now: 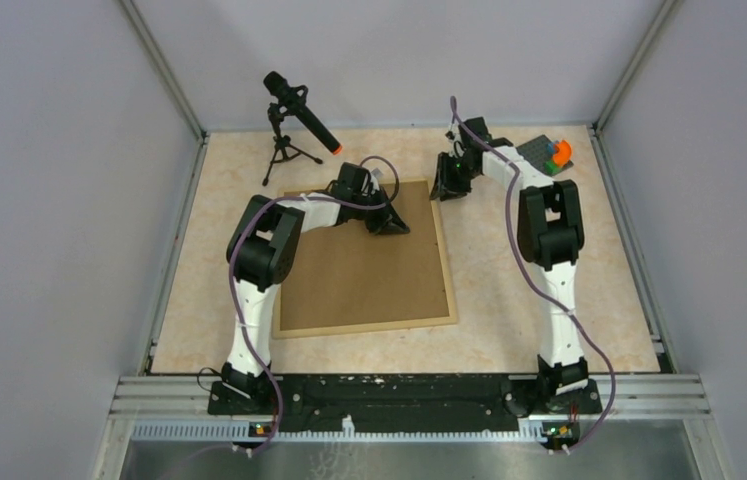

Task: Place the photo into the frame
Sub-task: Install the photo frame at the center of the board.

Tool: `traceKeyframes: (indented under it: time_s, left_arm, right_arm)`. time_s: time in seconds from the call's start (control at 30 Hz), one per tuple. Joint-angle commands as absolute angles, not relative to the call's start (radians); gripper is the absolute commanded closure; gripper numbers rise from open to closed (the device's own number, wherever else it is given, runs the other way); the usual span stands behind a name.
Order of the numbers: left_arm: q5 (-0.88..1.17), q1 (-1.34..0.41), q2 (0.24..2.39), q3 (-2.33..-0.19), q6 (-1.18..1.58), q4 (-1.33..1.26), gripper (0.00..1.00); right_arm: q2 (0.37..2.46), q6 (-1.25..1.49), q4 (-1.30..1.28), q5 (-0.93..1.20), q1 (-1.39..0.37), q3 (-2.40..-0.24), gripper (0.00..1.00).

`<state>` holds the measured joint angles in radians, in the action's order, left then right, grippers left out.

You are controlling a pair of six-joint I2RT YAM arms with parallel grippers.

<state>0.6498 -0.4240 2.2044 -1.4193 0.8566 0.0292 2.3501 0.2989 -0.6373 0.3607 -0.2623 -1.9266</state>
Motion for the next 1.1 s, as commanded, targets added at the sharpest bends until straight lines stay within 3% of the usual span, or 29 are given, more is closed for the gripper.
traceKeyframes:
  time_s: [0.0, 0.63, 0.87, 1.07]
  left_arm:
    - [0.605, -0.416, 2.242, -1.426, 0.806, 0.111, 0.9]
    - [0.603, -0.416, 2.243, -1.419, 0.799, 0.136, 0.91]
    - [0.607, -0.416, 2.247, -1.421, 0.795, 0.139, 0.91]
    - [0.618, -0.417, 2.247, -1.419, 0.799, 0.135, 0.91]
  right_arm:
    - [2.433, 0.272, -0.722, 0.244, -0.292, -1.942, 0.65]
    - [2.597, 0.282, -0.881, 0.058, -0.352, -2.132, 0.67]
    - [2.629, 0.288, -0.908, 0.169, -0.39, -2.209, 0.59]
    - [2.436, 0.289, -0.831, 0.311, -0.349, -2.141, 0.54]
